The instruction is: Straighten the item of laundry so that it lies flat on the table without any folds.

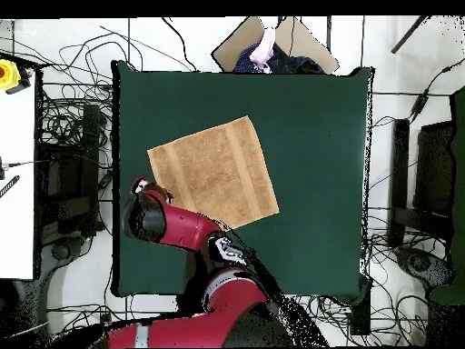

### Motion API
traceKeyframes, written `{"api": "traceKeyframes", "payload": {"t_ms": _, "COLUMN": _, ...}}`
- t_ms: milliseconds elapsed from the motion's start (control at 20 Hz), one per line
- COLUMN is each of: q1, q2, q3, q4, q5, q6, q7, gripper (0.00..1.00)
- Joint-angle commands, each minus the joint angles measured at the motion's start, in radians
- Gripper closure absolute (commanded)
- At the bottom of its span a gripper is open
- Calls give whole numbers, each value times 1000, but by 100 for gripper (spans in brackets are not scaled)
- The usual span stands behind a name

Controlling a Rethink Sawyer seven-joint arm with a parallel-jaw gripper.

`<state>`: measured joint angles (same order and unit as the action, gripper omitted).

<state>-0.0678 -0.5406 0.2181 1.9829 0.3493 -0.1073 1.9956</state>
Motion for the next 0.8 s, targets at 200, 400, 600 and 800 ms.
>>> {"api": "traceKeyframes", "payload": {"t_ms": 200, "q1": 92, "q2": 40, "q3": -318, "q4": -145, "q5": 3, "q6": 35, "q7": 16, "gripper": 0}}
{"api": "traceKeyframes", "payload": {"t_ms": 400, "q1": 102, "q2": 38, "q3": -352, "q4": -144, "q5": -33, "q6": 15, "q7": 26, "gripper": 0}}
{"api": "traceKeyframes", "payload": {"t_ms": 600, "q1": 76, "q2": 54, "q3": -328, "q4": -154, "q5": -62, "q6": 23, "q7": 46, "gripper": 0}}
{"api": "traceKeyframes", "payload": {"t_ms": 800, "q1": 148, "q2": 74, "q3": -378, "q4": -237, "q5": 3, "q6": 106, "q7": 70, "gripper": 0}}
